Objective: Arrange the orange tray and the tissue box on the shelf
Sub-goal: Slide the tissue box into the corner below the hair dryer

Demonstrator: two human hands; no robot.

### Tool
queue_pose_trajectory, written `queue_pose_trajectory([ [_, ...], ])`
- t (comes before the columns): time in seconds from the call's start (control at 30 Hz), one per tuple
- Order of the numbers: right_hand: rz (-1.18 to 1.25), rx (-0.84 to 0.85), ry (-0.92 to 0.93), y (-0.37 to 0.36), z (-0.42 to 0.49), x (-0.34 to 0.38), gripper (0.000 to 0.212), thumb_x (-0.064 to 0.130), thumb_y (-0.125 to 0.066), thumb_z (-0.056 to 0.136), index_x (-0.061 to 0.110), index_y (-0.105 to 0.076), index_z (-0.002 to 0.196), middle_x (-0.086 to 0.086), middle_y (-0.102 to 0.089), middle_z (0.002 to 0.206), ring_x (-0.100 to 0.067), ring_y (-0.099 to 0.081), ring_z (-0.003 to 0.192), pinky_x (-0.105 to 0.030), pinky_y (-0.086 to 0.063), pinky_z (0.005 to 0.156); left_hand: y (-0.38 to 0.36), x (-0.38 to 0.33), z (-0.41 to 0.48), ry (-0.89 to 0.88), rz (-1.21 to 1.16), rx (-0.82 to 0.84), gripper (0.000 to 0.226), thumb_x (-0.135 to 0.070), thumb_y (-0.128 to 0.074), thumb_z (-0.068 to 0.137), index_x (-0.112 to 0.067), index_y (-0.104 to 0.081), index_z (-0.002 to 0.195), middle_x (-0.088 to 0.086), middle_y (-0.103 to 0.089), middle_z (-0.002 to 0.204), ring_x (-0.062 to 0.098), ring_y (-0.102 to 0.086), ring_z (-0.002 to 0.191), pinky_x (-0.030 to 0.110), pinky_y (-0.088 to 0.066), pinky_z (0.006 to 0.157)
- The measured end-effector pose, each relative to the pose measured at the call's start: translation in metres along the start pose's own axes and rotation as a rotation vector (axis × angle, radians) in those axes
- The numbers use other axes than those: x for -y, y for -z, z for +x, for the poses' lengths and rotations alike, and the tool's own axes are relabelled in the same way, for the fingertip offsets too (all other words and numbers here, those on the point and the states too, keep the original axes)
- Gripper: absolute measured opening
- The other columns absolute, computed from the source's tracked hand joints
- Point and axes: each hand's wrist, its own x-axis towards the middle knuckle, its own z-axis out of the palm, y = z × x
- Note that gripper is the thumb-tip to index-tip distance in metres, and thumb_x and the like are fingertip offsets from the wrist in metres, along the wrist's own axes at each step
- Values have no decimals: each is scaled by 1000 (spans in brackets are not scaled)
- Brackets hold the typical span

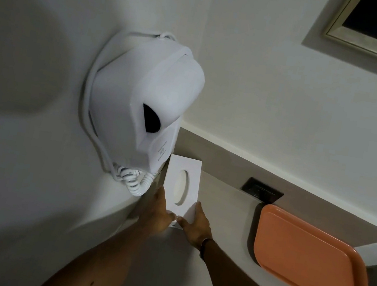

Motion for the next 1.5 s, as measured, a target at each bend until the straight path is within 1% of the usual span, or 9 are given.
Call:
queue_pose_trajectory([
  [0.07,-70,24,28,3,-9,-5,88,41,-62,98,17,-5,161,-4,-16,170,-31,-26,153,-44,-25,123,-4,2,-11,-32,61,-20,97,-36,-71,90,-12,-7,159,5,-16,169,27,-24,153,40,-32,118],
  [0.17,-303,64,172,8,-23,-15,85,38,-54,102,20,4,161,0,1,172,-25,-11,157,-41,-18,127,-15,6,-27,-109,241,0,96,-36,-64,94,-14,2,160,6,-1,171,28,-9,157,44,-22,124],
  [0.33,-661,64,428,11,-38,-20,80,16,-50,99,19,0,161,-3,4,171,-24,2,158,-39,-7,127,-30,9,-53,-241,434,65,95,-35,-64,95,-17,3,160,8,6,171,29,2,158,50,-16,127],
  [0.5,-861,133,440,17,-40,-27,82,9,-47,96,19,2,161,-5,11,171,-24,11,157,-43,1,126,-34,9,-64,-213,543,126,101,-43,-68,91,-15,0,160,6,8,171,30,3,157,55,-18,126],
  [0.63,-898,155,455,17,-36,-28,85,8,-48,95,19,4,161,-5,13,170,-25,11,157,-43,2,126,-29,14,-66,-224,587,137,103,-45,-68,92,-16,3,160,5,11,170,29,6,157,56,-19,125],
  [0.83,-863,232,506,0,-27,-15,89,19,-54,94,18,4,161,-6,13,170,-26,10,157,-41,1,126,-11,37,-55,-235,661,85,105,-50,-67,90,-16,5,160,4,11,170,27,5,158,50,-13,126],
  [0.97,-827,264,522,-14,-20,-6,95,23,-58,90,18,6,161,-5,15,170,-25,12,157,-39,0,125,3,50,-44,-224,671,77,107,-49,-69,89,-17,4,160,1,11,171,25,3,158,48,-21,125],
  [1.27,-833,271,516,-24,-5,4,100,25,-62,88,19,7,161,-6,17,170,-25,14,156,-39,1,125,18,48,-27,-238,645,123,109,-49,-70,88,-14,4,160,3,11,170,28,3,158,49,-28,124],
  [1.5,-859,248,500,-25,-9,7,100,26,-62,89,19,7,161,-6,17,170,-25,13,157,-41,-2,126,20,51,-28,-249,644,118,112,-51,-70,87,-14,6,160,4,12,170,27,5,157,46,-24,125],
])
